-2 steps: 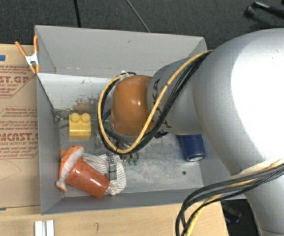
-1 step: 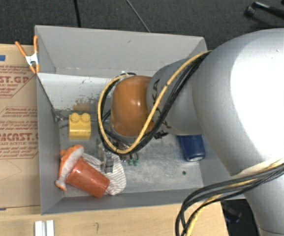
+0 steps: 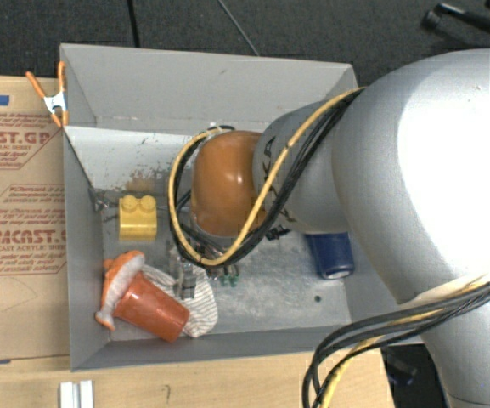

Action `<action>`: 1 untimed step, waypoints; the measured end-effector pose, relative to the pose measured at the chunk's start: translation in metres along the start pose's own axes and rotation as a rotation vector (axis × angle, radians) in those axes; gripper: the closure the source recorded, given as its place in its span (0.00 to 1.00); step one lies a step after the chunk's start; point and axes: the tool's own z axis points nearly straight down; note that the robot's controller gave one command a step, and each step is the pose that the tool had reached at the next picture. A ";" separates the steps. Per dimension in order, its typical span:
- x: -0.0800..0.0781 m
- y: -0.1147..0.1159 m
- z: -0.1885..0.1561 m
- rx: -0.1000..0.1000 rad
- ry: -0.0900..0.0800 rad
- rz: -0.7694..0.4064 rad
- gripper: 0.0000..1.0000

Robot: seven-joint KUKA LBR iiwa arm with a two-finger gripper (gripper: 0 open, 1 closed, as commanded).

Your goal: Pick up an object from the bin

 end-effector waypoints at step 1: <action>0.003 -0.006 -0.051 0.001 0.009 0.019 1.00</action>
Offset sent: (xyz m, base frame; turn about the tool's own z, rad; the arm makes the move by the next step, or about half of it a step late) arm -0.0448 -0.0589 0.0711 -0.0141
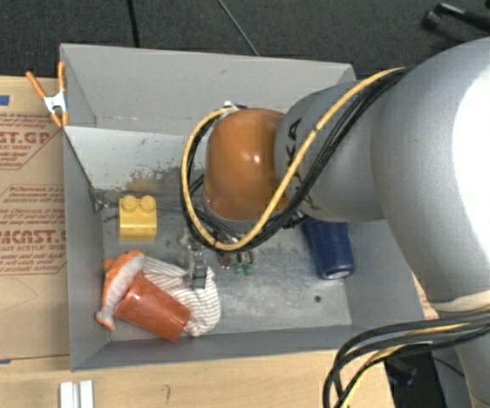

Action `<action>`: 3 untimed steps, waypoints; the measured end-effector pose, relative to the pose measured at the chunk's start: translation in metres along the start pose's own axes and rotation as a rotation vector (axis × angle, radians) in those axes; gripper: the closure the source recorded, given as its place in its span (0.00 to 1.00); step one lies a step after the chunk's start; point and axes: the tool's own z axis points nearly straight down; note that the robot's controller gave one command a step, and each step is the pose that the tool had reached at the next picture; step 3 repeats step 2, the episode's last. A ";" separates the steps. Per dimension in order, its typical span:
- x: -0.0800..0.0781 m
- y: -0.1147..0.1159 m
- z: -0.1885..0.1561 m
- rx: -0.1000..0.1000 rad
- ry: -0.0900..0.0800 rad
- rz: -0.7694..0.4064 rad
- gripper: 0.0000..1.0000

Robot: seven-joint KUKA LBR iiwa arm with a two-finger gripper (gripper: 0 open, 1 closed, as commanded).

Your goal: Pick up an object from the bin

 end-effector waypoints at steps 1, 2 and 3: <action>0.027 -0.029 -0.027 -0.001 -0.016 -0.020 1.00; 0.012 -0.007 -0.074 0.002 -0.005 -0.028 1.00; 0.012 -0.007 -0.074 0.002 -0.005 -0.028 1.00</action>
Offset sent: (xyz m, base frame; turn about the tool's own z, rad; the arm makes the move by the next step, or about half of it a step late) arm -0.0041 0.0020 0.0866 -0.0328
